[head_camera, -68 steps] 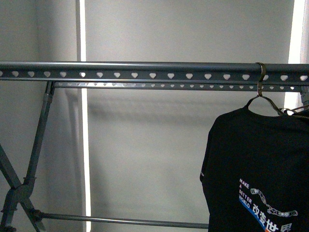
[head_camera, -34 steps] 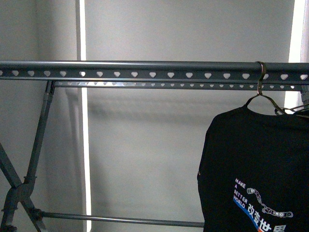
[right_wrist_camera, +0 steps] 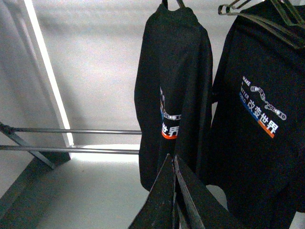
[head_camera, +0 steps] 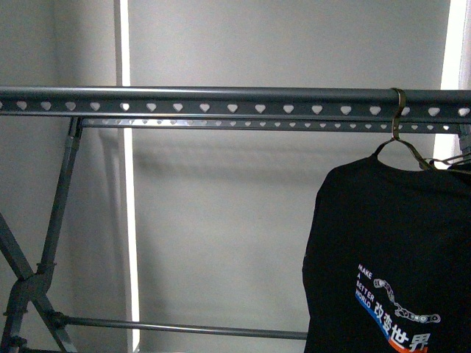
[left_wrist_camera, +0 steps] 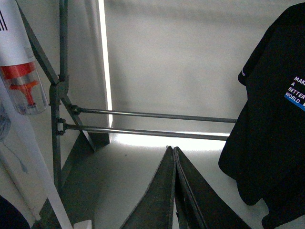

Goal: Hang clothes on hanger

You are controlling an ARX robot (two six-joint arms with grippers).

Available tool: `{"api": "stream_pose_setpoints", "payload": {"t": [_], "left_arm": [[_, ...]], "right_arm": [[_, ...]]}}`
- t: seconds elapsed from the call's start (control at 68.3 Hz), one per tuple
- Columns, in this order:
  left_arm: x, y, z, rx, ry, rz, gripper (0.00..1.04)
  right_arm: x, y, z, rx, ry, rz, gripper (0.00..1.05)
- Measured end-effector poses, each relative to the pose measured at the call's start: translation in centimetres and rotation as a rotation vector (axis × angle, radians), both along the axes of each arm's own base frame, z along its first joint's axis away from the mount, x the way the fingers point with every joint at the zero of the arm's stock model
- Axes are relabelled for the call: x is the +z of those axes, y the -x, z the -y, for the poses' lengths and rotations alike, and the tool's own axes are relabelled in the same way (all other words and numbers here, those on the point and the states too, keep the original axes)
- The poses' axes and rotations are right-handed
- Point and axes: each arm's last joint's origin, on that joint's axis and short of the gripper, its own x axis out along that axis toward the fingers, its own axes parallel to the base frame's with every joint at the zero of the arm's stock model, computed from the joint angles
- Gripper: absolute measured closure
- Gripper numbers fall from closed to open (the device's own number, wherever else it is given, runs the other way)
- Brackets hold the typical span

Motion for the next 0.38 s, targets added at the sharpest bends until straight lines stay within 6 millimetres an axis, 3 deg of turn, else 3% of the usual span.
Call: {"api": "stream_pose_setpoints", "payload": {"t": [0.19, 0.22, 0.381], "left_arm": [[0.01, 0.01, 0.0, 0.0, 0.001, 0.002, 1.0], [0.01, 0.01, 0.0, 0.0, 0.0, 0.002, 0.94], [0.01, 0.01, 0.0, 0.0, 0.0, 0.002, 0.62]], "right_arm": [[-0.2, 1.0, 0.0, 0.0, 0.0, 0.001, 1.02], [-0.21, 1.0, 0.0, 0.0, 0.002, 0.001, 1.01], [-0.2, 1.0, 0.0, 0.0, 0.002, 0.001, 0.7]]}}
